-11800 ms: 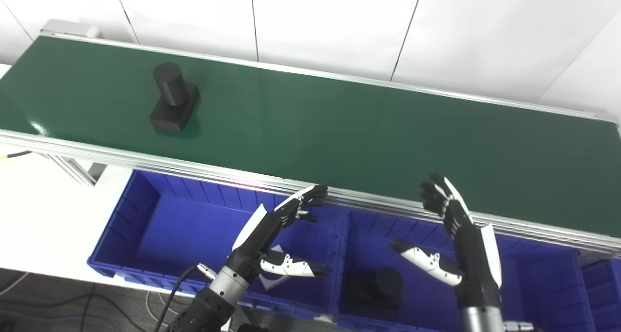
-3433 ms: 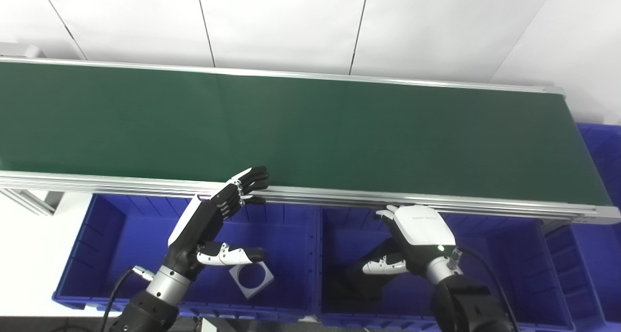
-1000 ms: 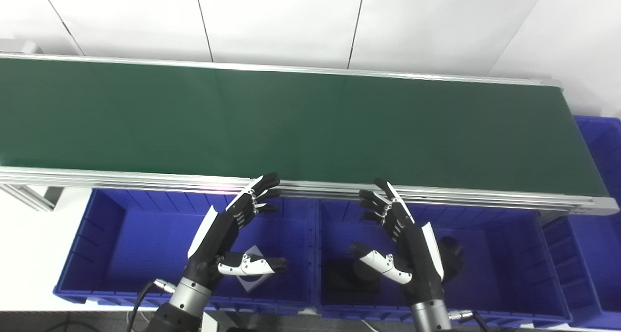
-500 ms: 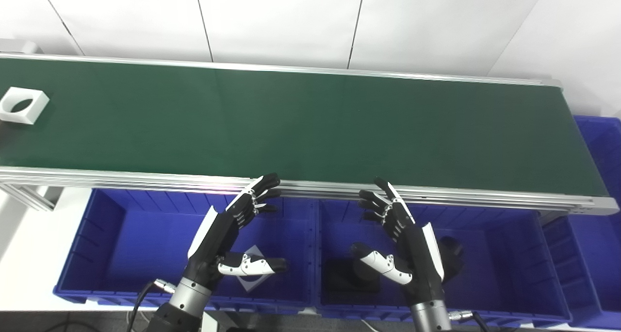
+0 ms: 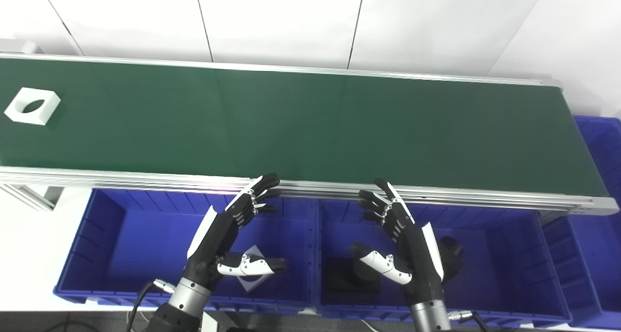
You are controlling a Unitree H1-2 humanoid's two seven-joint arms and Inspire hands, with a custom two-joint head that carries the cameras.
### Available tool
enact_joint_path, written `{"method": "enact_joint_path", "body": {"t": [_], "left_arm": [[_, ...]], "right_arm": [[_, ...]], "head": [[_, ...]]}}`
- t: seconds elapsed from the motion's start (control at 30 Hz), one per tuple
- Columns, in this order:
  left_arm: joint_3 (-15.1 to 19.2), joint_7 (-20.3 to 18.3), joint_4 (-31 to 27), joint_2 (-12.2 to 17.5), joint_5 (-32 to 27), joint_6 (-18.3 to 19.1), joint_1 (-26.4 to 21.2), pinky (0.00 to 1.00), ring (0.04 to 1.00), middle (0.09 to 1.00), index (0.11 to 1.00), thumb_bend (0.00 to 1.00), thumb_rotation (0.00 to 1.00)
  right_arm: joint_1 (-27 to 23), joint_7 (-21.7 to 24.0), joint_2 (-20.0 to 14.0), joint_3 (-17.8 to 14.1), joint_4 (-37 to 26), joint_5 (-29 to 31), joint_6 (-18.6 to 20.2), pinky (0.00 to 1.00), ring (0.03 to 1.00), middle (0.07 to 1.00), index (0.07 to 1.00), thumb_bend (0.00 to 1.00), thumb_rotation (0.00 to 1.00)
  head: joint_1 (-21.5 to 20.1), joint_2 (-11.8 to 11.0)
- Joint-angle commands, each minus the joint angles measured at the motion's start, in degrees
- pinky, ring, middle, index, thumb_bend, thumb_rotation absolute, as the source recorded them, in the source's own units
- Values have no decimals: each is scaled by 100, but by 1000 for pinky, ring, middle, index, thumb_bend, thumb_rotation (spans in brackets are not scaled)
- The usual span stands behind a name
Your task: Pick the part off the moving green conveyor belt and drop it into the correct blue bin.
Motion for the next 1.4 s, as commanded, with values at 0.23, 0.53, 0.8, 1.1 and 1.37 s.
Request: {"method": "enact_joint_path", "body": {"t": [0.23,0.53,0.8,1.1,1.37], "left_arm": [[-21,11,-126,25,-3,-236,-31,738,850,898,895,865,337],[-16,11,-111,33,-8,-242,-40,738,849,898,895,866,340],[-14,2,-97,53,-13,-242,-52,739,850,901,896,864,342],[-25,-2,-108,50,-17,-235,-53,737,852,901,895,864,339],[-19,15,-110,46,13,-241,-47,737,851,899,895,867,344]], "right_arm": [[-32,23,58,-12,-69,-47,-384,727,784,807,919,804,522],[-38,46,73,-14,-60,-5,-377,733,788,808,920,804,520],[-41,15,103,-19,-27,-14,-414,733,786,806,917,805,515],[-40,26,114,-37,-13,-36,-435,736,790,806,919,810,519],[-44,45,107,-45,-3,-20,-447,734,789,806,919,811,521]], "head": [[2,8],[2,5],[-4,-1],[-5,-3],[2,-6]]}}
